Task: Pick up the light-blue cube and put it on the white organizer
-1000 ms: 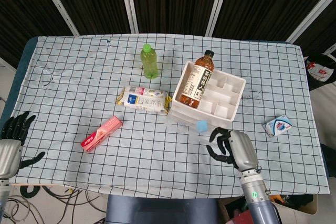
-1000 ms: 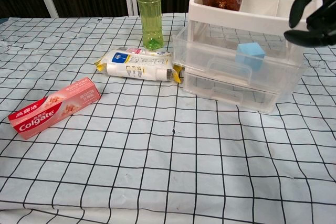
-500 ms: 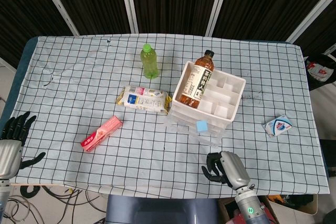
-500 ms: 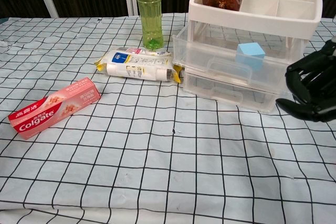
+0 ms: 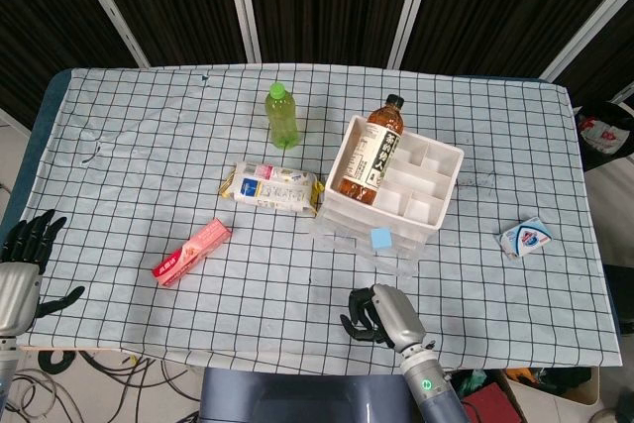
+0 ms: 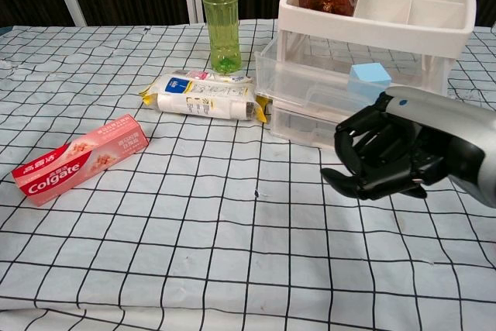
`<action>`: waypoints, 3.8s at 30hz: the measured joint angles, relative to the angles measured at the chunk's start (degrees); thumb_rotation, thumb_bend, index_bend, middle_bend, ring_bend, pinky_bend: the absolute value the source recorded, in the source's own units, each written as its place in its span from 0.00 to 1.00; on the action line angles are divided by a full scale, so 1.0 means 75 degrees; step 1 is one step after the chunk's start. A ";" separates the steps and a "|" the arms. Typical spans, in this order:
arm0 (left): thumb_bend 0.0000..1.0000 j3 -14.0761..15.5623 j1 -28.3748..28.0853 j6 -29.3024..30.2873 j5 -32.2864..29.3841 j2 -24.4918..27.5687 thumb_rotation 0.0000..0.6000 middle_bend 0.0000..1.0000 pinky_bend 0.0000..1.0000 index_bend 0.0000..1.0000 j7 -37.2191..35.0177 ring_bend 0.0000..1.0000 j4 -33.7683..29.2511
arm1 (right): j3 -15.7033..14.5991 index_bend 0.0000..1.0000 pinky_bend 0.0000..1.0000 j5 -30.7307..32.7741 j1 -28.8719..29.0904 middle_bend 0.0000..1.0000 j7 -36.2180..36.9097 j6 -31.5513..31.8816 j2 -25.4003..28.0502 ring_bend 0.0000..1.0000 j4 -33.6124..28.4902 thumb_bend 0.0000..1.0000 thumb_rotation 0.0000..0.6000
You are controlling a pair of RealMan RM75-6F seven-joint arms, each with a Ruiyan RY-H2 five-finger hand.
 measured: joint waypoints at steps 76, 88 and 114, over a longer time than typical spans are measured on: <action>0.04 -0.0137 -0.0042 -0.0173 -0.0347 0.0048 1.00 0.00 0.00 0.00 -0.0091 0.00 -0.0154 | 0.3108 0.77 0.89 0.3590 0.1695 0.86 0.0361 -0.0012 -0.1589 0.91 0.2580 0.36 1.00; 0.04 -0.0125 -0.0035 -0.0168 -0.0331 0.0061 1.00 0.00 0.00 0.00 -0.0099 0.00 -0.0158 | 0.3019 0.76 0.89 0.3651 0.1665 0.86 0.0447 0.0039 -0.1404 0.91 0.2401 0.36 1.00; 0.04 0.0013 0.0013 -0.0163 -0.0196 0.0114 1.00 0.00 0.00 0.00 0.0184 0.00 -0.0187 | -0.0582 0.00 0.20 -0.1341 -0.0200 0.04 0.0623 0.0442 0.2723 0.07 0.1163 0.17 1.00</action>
